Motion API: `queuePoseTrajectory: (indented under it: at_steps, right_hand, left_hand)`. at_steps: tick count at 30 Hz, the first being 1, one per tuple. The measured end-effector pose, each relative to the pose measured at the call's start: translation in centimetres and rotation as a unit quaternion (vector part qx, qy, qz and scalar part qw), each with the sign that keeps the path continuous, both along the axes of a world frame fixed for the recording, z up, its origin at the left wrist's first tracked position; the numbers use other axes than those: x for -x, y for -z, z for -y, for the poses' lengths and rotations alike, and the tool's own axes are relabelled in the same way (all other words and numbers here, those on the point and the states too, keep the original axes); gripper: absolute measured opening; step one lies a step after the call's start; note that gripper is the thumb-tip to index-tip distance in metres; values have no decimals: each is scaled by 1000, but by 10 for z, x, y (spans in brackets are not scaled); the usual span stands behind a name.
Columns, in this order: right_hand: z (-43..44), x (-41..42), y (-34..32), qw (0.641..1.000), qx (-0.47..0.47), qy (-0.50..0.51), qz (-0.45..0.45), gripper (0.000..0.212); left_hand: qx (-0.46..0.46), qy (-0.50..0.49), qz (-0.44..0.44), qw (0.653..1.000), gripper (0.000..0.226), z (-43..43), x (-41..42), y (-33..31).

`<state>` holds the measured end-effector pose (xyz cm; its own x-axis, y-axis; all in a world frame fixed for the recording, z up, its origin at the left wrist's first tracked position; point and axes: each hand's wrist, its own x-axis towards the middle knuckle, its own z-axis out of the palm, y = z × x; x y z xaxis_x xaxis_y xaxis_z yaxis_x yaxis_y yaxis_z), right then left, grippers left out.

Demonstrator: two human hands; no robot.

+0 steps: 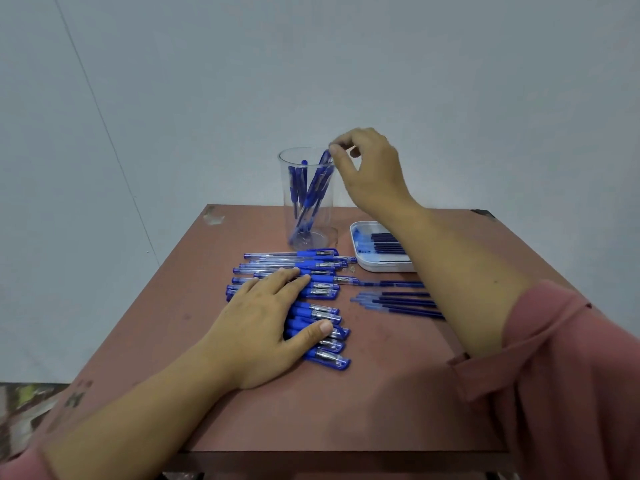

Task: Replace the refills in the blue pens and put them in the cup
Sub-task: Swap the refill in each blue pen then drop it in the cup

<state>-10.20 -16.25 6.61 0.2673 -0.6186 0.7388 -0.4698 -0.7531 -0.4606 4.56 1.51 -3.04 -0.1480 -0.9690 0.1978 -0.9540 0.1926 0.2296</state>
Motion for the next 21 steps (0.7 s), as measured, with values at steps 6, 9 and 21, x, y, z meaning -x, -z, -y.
queuePoseTrajectory:
  at_steps: [6,9,21]
  right_hand:
    - [-10,15,13,999,-25,6,-40,32]
    - [-28,36,18,997,-47,-6,-54,23]
    - [-62,64,66,936,-154,-49,-311,23]
  left_hand:
    - [5,1,-9,1000,93,1,-2,2]
    - [3,2,-10,1000,93,1,-2,2]
    - [2,-1,-12,1000,94,1,0,1]
